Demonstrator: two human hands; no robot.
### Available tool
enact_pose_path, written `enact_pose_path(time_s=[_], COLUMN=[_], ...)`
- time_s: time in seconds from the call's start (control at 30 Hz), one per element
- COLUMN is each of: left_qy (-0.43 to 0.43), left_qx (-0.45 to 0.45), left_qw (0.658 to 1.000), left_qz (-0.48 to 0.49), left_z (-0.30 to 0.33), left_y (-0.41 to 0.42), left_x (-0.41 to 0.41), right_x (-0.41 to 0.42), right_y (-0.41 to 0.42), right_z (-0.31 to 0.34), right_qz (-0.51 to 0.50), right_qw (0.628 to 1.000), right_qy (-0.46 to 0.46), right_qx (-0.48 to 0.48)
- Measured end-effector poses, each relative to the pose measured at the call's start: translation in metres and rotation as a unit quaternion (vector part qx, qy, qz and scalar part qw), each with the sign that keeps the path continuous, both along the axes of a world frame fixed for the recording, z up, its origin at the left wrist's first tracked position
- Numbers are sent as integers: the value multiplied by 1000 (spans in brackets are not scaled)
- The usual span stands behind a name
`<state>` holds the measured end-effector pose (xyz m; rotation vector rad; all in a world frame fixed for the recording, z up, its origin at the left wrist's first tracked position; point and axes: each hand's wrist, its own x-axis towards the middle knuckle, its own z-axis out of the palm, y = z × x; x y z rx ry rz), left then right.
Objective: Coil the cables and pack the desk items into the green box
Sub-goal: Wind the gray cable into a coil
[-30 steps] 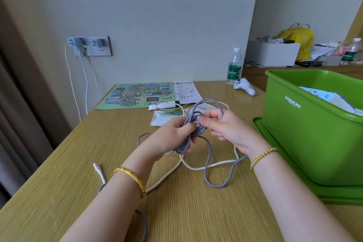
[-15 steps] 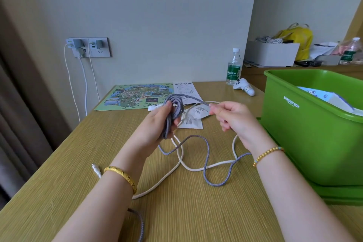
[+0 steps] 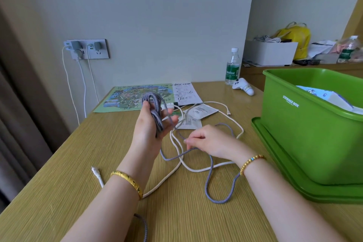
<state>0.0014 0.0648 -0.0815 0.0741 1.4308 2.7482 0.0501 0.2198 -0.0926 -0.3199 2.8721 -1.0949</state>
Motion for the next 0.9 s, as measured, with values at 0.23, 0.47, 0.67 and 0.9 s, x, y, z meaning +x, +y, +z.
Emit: enact_pose_path(time_s=[0.23,0.47,0.67,0.9], left_qy=[5,-5,-7,103], left_qx=[-66,-162,-217,-441], left_qw=[998,978,958,876], left_qz=[25,131,190,164], left_z=[-3,-2,4,2], left_y=[1,-23,-30,-21], left_x=[-6,-19,-23,-12], right_x=[2,0,2,4], right_y=[-5,5,19,32], right_z=[-1,3,16,25], right_qz=[-5,-116,-149,-12], right_qw=[999,990,982,918], right_qy=[3,67,94,106], right_qx=[42,52,-71,-381])
